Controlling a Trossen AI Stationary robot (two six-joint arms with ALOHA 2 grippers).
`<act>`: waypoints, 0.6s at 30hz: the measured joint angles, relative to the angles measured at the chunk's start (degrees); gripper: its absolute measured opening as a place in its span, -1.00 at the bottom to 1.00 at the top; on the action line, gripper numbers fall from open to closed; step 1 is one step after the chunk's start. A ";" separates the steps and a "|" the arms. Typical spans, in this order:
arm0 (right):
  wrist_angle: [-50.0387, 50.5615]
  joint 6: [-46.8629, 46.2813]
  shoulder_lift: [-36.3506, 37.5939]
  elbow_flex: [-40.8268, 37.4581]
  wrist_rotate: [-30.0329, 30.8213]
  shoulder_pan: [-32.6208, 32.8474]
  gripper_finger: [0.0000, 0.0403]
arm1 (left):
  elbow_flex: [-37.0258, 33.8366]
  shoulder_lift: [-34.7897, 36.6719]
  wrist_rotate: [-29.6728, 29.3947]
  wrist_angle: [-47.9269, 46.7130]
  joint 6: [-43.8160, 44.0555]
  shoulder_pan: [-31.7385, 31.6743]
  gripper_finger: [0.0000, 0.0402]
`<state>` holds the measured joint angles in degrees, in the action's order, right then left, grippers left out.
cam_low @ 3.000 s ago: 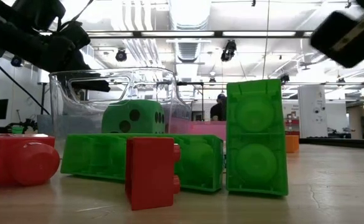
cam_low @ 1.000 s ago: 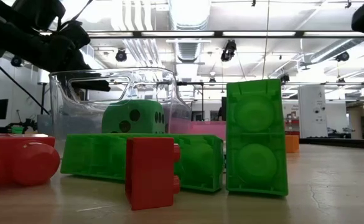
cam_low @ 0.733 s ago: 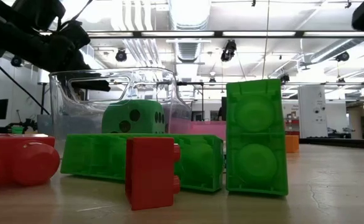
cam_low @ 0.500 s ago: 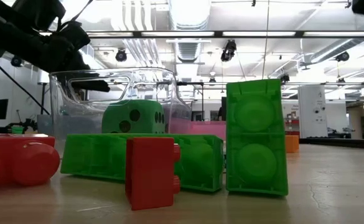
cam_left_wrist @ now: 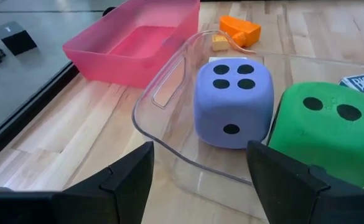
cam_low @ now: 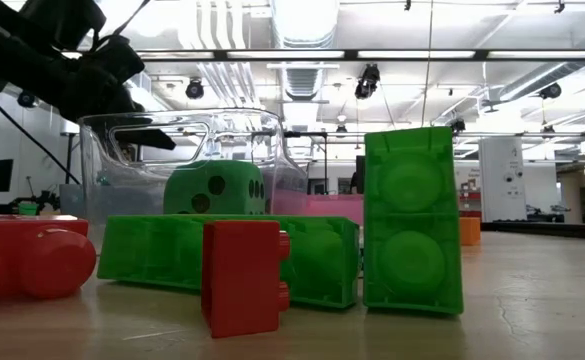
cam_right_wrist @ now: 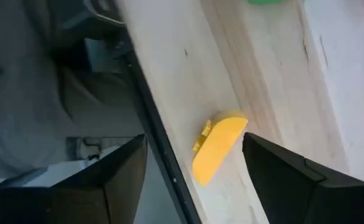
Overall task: Pick & Place Toys
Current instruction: Put the bottom yellow game piece into the pink bin
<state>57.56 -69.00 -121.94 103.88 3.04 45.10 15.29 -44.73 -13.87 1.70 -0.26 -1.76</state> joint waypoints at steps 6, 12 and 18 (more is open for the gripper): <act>10.26 -2.90 -8.07 10.57 -2.73 0.17 0.32 | 0.00 0.00 0.01 -0.07 -0.97 0.00 0.28; 15.44 -3.14 -12.61 16.64 -3.41 0.37 0.32 | 0.00 0.00 0.00 -0.05 -1.28 0.00 0.28; 17.88 -3.10 -14.01 16.80 -3.56 0.95 0.32 | 0.00 0.00 0.02 -0.05 -1.28 0.00 0.28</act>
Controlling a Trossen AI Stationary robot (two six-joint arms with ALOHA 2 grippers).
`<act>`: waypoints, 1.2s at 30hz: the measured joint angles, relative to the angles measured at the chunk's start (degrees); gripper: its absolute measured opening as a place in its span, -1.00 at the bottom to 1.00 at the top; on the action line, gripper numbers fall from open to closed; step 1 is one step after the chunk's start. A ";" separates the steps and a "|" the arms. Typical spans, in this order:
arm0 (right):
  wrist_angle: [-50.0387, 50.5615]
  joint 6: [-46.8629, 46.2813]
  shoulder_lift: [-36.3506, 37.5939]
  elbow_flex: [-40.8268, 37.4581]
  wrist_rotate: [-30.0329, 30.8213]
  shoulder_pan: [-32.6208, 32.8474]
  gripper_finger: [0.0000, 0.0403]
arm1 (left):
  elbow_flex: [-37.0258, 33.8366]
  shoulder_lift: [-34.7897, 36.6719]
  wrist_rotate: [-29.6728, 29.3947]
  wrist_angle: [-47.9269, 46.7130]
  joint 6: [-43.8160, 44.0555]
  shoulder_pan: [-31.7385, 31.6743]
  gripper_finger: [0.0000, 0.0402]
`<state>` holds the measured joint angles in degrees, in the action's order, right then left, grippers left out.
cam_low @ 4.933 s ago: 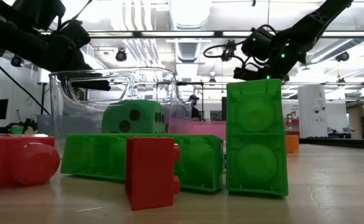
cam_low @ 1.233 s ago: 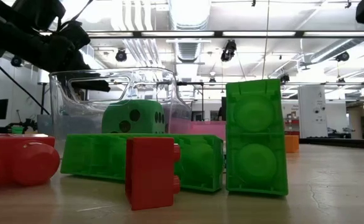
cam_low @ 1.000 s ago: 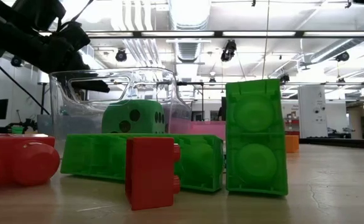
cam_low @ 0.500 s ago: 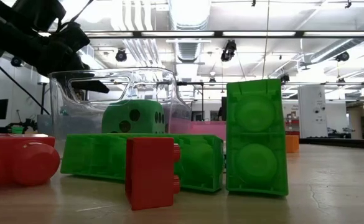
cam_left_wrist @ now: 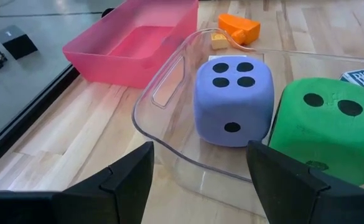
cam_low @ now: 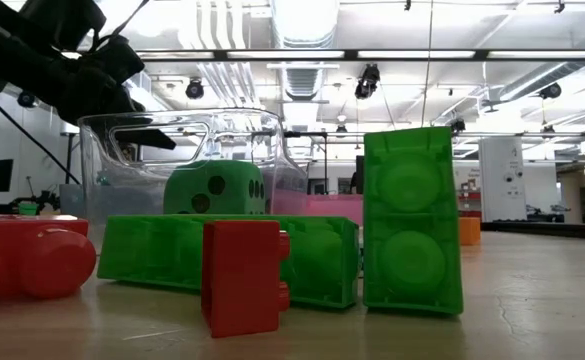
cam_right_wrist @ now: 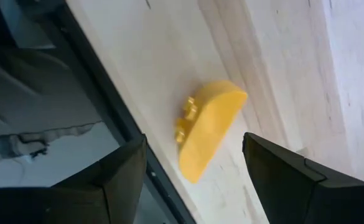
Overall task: Pick & Place Toys
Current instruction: Put the bottom yellow game piece into the pink bin
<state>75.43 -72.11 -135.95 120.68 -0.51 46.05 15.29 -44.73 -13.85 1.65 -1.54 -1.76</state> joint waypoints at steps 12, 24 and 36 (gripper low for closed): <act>0.16 1.32 -0.64 -2.42 0.87 0.41 0.32 | 0.00 0.00 0.00 0.00 0.50 0.00 0.28; -4.06 2.48 -0.60 -3.93 2.08 0.35 0.32 | 0.00 0.00 0.00 -0.20 0.90 0.00 0.28; -6.72 2.74 -0.51 -7.41 2.23 0.26 0.11 | 0.00 0.00 0.00 -0.22 1.08 0.00 0.28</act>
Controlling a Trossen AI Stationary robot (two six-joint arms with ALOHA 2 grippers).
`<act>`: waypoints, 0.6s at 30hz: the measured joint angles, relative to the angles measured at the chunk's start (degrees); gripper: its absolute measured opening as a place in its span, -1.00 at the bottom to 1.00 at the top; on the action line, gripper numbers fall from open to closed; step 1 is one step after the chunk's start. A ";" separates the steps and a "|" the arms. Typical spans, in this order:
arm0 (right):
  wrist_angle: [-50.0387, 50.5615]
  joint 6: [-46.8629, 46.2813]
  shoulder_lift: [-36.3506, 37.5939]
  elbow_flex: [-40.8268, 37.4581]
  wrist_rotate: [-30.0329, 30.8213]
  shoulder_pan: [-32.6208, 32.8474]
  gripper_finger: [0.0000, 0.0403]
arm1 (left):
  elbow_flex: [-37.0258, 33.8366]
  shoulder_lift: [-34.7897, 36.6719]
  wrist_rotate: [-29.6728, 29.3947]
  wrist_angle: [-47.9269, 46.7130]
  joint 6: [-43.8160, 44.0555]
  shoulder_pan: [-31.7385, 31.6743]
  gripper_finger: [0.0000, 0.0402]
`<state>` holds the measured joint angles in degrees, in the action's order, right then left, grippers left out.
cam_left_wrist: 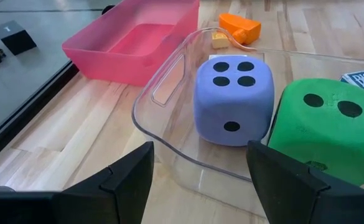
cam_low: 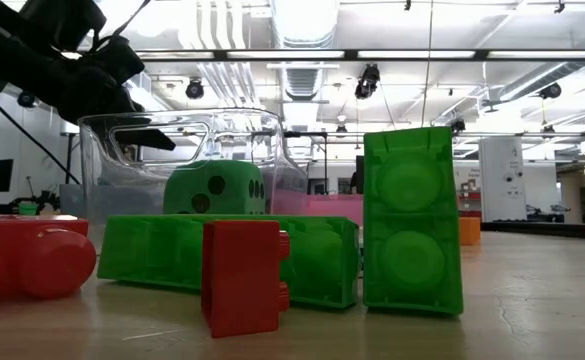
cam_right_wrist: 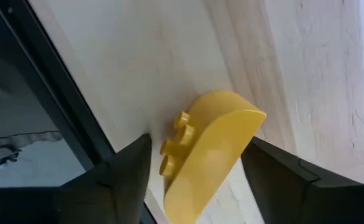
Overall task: Pick & Place Toys
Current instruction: Put the bottom yellow game piece into the pink bin
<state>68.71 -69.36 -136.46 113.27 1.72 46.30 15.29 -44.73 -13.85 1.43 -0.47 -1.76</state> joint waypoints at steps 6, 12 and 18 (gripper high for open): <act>-0.12 0.35 0.00 -0.06 -0.04 0.00 -0.44 | 0.00 0.00 0.00 0.01 0.09 -0.01 0.28; 0.02 1.42 0.00 -0.09 0.01 -0.07 -0.56 | 0.00 0.00 0.00 0.00 0.21 0.00 0.28; 0.11 2.96 0.51 -0.20 1.50 -0.13 -0.56 | 0.00 0.00 0.00 0.02 0.00 -0.02 0.28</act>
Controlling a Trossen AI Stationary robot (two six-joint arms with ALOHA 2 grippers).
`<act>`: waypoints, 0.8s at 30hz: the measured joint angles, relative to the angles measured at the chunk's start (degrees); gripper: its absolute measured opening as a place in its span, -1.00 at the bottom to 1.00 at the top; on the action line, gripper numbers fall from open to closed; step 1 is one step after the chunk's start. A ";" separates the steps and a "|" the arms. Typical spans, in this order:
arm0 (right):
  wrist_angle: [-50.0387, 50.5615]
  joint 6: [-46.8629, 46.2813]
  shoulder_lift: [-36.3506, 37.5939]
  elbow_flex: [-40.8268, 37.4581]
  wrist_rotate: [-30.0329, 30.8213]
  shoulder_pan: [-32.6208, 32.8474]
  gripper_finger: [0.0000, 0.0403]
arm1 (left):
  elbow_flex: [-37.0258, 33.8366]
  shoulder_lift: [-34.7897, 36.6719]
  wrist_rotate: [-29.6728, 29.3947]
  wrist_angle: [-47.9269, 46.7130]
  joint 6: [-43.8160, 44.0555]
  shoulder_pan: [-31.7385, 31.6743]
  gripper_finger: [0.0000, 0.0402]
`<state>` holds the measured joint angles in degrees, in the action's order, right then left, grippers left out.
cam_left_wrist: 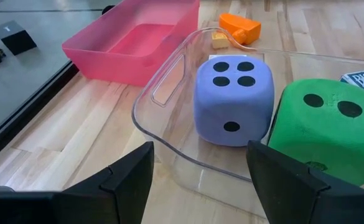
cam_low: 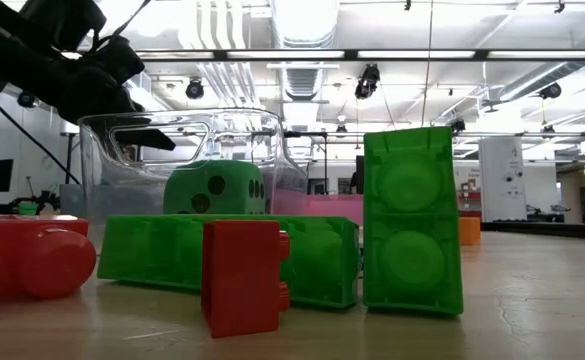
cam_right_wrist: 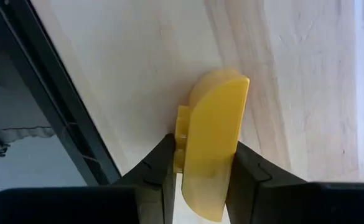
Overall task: Pick & Place Toys
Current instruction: Put the bottom yellow game piece into the pink bin
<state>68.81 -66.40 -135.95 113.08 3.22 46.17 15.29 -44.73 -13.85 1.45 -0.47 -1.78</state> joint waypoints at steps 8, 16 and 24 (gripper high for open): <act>0.45 3.16 4.10 0.02 6.31 -0.04 -0.56 | 0.00 0.00 0.16 0.25 -0.63 -0.02 0.28; -4.35 13.17 8.84 0.04 26.16 0.24 -0.56 | 0.00 0.00 2.54 1.89 -0.68 -0.02 0.28; -22.21 32.06 9.44 -1.61 38.35 -0.49 -0.56 | -0.06 1.13 9.33 5.17 -1.15 -0.02 0.28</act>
<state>46.60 -34.34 -126.52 111.46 41.57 45.69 15.23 -43.60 -4.51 6.62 -1.62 -1.80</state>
